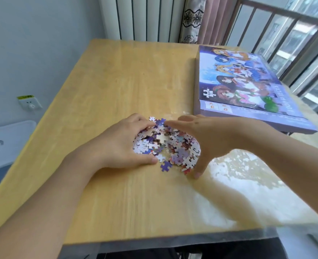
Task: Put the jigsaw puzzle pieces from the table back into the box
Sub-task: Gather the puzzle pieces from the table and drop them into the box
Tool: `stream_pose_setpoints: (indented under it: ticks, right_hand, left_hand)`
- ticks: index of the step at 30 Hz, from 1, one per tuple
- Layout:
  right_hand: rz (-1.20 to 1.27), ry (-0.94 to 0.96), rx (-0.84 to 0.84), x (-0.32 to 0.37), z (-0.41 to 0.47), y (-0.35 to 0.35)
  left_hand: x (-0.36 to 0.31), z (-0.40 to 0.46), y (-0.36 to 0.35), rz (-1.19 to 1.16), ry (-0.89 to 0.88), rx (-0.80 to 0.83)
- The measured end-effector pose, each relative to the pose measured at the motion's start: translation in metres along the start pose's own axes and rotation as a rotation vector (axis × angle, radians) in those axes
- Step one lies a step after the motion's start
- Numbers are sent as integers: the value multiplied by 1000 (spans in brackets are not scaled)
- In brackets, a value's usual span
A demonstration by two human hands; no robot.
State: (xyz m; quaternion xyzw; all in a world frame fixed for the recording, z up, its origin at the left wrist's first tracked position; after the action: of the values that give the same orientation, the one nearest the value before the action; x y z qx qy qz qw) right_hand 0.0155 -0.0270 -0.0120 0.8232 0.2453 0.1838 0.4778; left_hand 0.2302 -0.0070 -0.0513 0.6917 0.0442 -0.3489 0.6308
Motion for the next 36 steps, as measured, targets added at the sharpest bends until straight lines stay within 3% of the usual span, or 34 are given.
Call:
stream_pose_setpoints:
  ticks: [6,14,19,25,29,36]
  right_hand:
    - [1,24,-58,5,11,9]
    - [-7,40,-91,5,20,14]
    - [92,60,-120,7,19,16]
    - [116,38,-126,7,18,14]
    - [11,28,-92,18,23,13]
    - [105,50,-147,16,22,16]
  left_hand:
    - [-6,5,-8,-131,19,-186]
    - [-18,4,-11,-691,181,-267]
    - [-20,4,-12,-710,179,-238]
    - [-11,4,-9,-519,213,-342]
    - [-14,4,-11,-643,241,-322]
    - [-18,6,-7,-868,279,-312]
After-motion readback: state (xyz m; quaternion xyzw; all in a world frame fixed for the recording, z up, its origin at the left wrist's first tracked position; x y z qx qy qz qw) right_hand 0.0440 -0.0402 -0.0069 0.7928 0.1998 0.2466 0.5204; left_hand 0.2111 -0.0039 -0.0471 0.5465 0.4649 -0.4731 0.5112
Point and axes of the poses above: each hand's wrist, its own z-axis towards the middle knuckle, its own y-axis out of the back of the hand, x = y × z, the point moved 3 cm from there along z, towards the middle knuckle, and after that the axes turned 3 degrees about -x, right-handed, at the moved point
